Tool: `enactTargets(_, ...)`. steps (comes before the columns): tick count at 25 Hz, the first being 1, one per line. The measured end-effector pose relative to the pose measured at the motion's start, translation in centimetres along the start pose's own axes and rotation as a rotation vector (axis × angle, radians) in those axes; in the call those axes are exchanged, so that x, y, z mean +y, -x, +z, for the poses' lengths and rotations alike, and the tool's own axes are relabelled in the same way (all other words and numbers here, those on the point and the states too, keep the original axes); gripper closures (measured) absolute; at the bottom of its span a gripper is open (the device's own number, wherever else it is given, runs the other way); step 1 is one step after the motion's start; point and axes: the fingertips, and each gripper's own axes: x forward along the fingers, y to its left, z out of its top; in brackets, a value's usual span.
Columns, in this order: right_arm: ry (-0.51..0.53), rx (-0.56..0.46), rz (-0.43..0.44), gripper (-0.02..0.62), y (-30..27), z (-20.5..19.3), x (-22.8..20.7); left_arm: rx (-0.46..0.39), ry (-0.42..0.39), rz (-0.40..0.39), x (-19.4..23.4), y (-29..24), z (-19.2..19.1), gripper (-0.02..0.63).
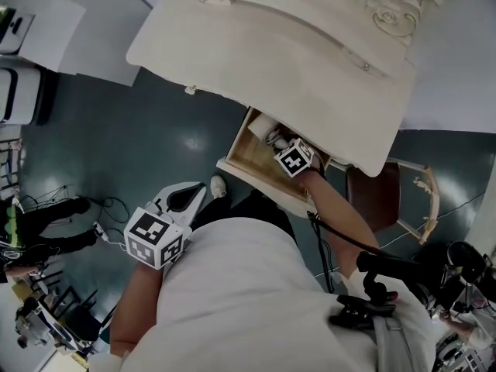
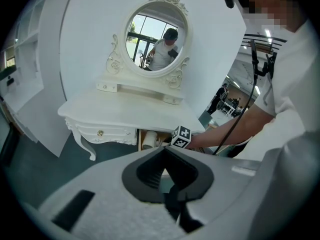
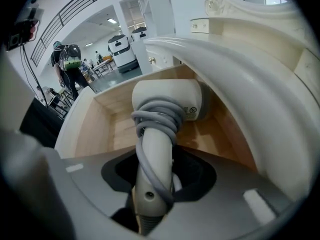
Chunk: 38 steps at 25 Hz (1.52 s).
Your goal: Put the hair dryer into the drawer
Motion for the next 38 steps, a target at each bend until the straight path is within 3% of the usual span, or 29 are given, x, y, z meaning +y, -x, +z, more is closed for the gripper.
enactTargets(11, 0.017, -0.006, -0.051, 0.425, -1.9, -0.5, -0.7, 0.018, 0.023, 0.028, 0.3, 0.0, -0.6, 0.604)
enactTargets(30, 0.027, -0.03, -0.02, 0.39, -1.8, -0.6, -0.3, 0.012, 0.04, 0.044, -1.1, 0.2, -0.6, 0.604)
enactTargets(38, 0.014, -0.033, -0.074, 0.359, -0.6, -0.3, -0.3, -0.011, 0.01, 0.022, -1.0, 1.3, -1.3, 0.604)
